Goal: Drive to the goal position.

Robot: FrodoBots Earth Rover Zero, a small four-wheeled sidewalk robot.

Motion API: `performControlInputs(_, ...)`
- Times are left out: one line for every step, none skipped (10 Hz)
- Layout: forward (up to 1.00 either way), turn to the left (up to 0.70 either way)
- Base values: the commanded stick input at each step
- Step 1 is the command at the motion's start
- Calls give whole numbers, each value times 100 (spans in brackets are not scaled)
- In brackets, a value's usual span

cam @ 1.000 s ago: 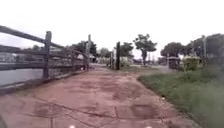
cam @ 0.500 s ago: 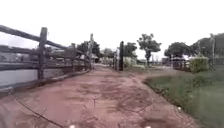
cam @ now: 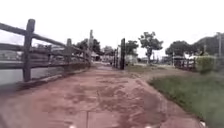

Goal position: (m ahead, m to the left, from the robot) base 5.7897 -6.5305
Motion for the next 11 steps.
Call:
performControlInputs(100,3)
performControlInputs(100,3)
performControlInputs(100,3)
performControlInputs(100,3)
performControlInputs(100,3)
performControlInputs(100,3)
performControlInputs(100,3)
performControlInputs(100,3)
performControlInputs(100,3)
performControlInputs(100,3)
performControlInputs(100,3)
